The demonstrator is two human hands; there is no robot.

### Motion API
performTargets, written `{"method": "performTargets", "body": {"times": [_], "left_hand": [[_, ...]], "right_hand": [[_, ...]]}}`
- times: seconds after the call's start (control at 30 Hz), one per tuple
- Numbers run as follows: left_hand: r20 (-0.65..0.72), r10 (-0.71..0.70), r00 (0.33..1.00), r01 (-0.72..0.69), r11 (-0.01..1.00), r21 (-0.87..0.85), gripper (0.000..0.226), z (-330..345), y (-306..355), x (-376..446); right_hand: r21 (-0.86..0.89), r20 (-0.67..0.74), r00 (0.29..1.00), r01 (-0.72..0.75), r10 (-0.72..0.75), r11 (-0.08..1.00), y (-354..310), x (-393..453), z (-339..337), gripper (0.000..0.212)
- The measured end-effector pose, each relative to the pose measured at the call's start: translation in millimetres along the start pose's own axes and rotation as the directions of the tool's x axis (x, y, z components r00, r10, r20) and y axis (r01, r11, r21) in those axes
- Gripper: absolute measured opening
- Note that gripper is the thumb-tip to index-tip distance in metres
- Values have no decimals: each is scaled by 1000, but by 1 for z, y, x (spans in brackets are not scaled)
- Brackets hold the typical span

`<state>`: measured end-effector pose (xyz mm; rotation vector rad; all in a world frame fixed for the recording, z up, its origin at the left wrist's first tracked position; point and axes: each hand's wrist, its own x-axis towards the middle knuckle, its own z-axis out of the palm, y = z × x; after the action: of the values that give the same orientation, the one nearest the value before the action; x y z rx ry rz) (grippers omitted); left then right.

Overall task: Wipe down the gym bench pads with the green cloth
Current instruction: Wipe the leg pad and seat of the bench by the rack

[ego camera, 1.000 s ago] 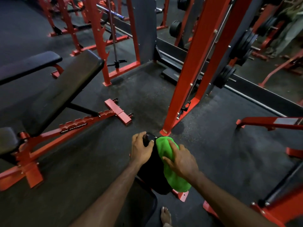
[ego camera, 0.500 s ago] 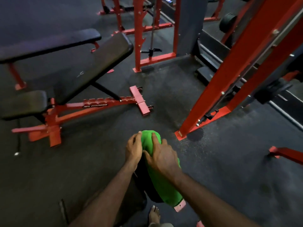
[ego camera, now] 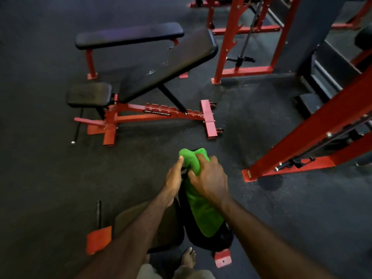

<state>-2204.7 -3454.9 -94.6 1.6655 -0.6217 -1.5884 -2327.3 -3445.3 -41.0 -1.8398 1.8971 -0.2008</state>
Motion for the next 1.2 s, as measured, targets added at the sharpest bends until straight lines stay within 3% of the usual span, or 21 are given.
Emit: {"method": "performTargets", "body": {"times": [0.13, 0.23, 0.4, 0.47, 0.53, 0.67, 0.83, 0.97, 1.1, 1.2], "left_hand": [[13, 3, 1000, -4, 999, 40, 29, 7, 4, -5], [-7, -14, 1000, 14, 996, 93, 29, 9, 9, -8], [-22, 72, 997, -67, 982, 179, 41, 9, 18, -3], [8, 112, 994, -111, 976, 188, 32, 15, 23, -5], [49, 154, 987, -161, 961, 223, 28, 22, 25, -8], [57, 165, 985, -174, 921, 347, 45, 19, 30, -14], [135, 274, 952, -304, 816, 491, 45, 19, 32, -15], [210, 328, 921, -382, 655, 653, 39, 29, 31, -25], [331, 447, 831, -546, 538, 643, 35, 34, 29, -25], [457, 444, 771, -635, 479, 606, 31, 41, 31, -22]], "right_hand": [[-25, 17, 999, -33, 34, 999, 0, 15, 0, 52], [51, 64, 991, -123, 120, 991, -15, 35, -4, 47], [69, -37, 999, -5, 8, 998, 11, -30, 3, 67], [56, -44, 999, -30, 32, 998, 20, -33, 5, 72], [52, -42, 998, -54, 56, 997, 14, -18, 2, 69], [121, -66, 994, -74, 82, 990, 4, -9, 4, 63], [154, -97, 986, -117, 133, 981, 43, -91, 23, 77], [63, -144, 973, -176, 183, 982, 34, -78, 28, 81], [102, -183, 961, -192, 208, 976, 20, -71, 32, 82], [142, -275, 926, -228, 259, 963, 41, -112, 45, 80]]}}
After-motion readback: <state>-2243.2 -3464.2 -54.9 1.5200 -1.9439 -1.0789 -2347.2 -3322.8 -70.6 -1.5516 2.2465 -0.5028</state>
